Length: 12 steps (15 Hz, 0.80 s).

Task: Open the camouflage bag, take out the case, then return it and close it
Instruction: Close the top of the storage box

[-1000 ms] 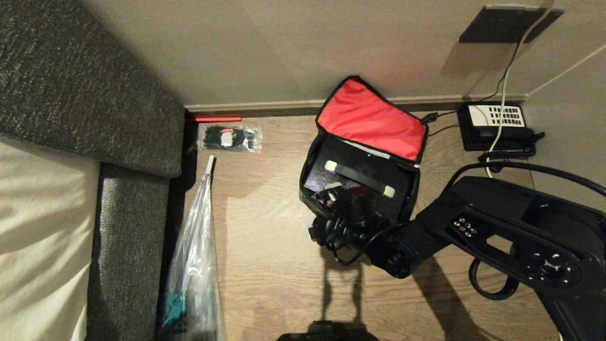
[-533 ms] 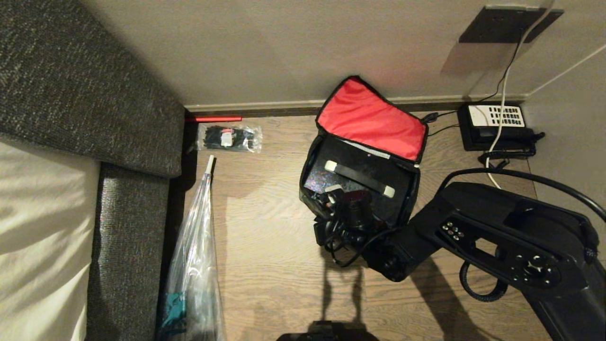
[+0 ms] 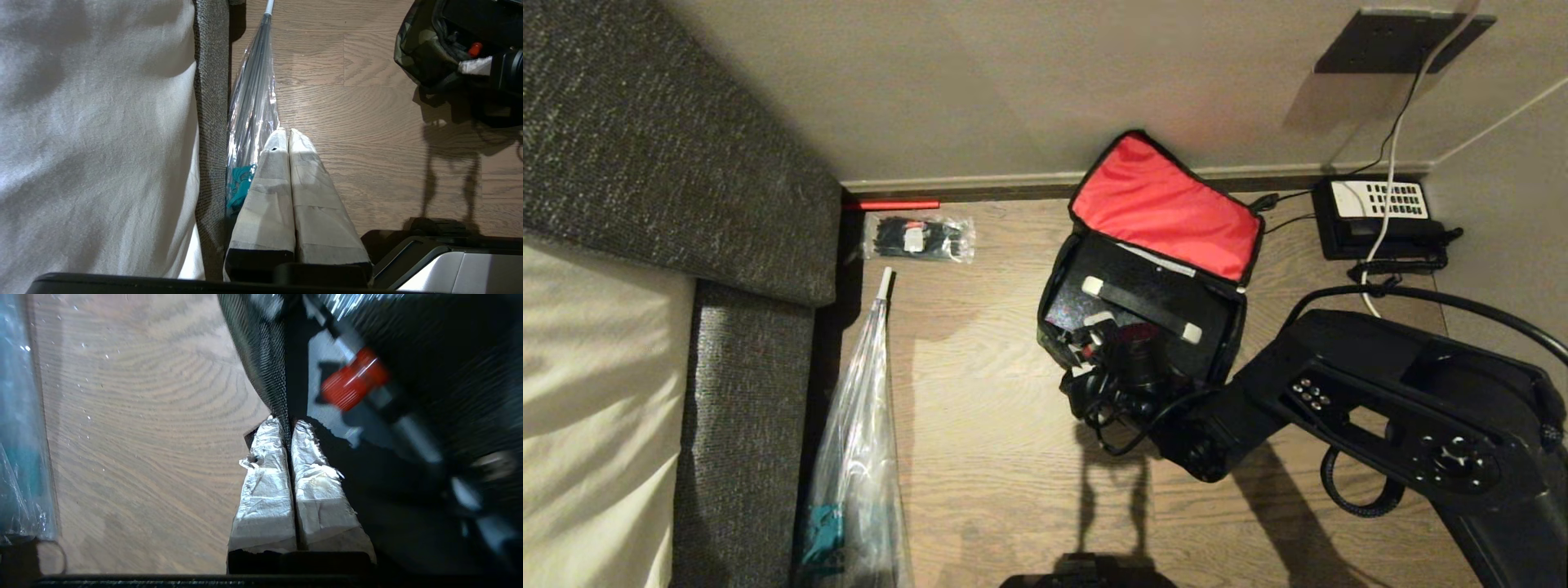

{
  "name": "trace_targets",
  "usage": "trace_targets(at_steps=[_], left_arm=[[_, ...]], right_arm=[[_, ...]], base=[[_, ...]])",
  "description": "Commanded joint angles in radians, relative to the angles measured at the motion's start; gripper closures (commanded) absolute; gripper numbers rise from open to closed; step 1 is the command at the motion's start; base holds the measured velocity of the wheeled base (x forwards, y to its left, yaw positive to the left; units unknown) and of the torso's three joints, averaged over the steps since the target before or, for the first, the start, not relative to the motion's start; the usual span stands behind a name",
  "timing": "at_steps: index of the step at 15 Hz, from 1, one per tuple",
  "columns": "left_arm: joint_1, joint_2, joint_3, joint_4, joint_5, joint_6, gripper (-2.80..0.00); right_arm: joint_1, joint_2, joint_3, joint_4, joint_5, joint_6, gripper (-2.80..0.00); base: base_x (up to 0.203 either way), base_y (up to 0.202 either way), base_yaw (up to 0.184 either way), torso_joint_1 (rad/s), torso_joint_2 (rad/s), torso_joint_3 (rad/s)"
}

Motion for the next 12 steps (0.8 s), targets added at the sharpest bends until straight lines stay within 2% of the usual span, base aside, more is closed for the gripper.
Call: trace_targets(at_steps=[1,5,10,12], left_arm=[[0.0,-0.002,0.0,0.0,0.0,0.0,0.0],[0.001,-0.001,0.0,0.0,0.0,0.0,0.0],[0.0,0.0,0.0,0.0,0.0,0.0,0.0],[0.001,0.0,0.0,0.0,0.0,0.0,0.0]], right_arm=[[0.0,-0.064,0.012,-0.01,0.003,-0.017,0.0],[-0.001,-0.163,0.054,0.002,0.013,-0.035,0.0],[0.0,-0.186,0.097,0.003,0.024,-0.04,0.0],[-0.002,-0.218,0.096,-0.015,0.027,-0.083,0.0]], base=[[0.0,0.0,0.0,0.0,0.0,0.0],[0.0,0.0,0.0,0.0,0.0,0.0],[0.0,0.0,0.0,0.0,0.0,0.0],[0.0,0.0,0.0,0.0,0.0,0.0]])
